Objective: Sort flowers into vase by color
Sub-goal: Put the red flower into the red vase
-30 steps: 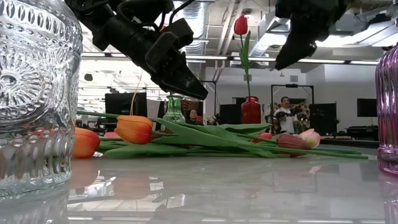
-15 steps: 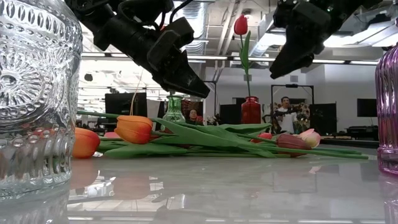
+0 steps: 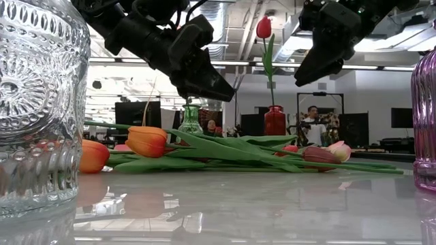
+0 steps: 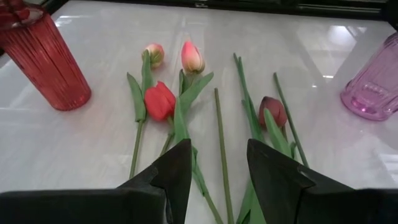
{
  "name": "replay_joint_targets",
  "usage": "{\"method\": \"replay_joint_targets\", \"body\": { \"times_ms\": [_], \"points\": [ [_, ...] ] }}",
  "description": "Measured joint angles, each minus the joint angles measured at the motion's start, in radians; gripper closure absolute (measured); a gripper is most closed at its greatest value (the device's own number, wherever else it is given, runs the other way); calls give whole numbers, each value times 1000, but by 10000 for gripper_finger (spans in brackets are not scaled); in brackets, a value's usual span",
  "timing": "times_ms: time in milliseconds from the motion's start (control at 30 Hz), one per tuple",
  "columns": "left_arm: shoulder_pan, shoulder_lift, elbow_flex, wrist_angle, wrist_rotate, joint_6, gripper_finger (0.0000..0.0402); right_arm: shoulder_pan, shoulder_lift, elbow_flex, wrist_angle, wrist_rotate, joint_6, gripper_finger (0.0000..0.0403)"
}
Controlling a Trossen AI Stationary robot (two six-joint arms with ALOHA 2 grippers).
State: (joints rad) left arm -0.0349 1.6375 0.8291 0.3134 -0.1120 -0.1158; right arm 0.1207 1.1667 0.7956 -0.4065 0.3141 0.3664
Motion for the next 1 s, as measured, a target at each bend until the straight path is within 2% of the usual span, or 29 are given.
{"method": "replay_joint_targets", "body": {
  "times_ms": [333,767,1000],
  "points": [
    [-2,0,0,-9,-1,-63,258,0,0,0,6,0,0,184],
    [-33,4,0,-8,-77,-66,258,0,0,0,6,0,0,184],
    [-37,160,2,119,-69,-74,258,0,0,1,16,0,1,184]
  ]
}}
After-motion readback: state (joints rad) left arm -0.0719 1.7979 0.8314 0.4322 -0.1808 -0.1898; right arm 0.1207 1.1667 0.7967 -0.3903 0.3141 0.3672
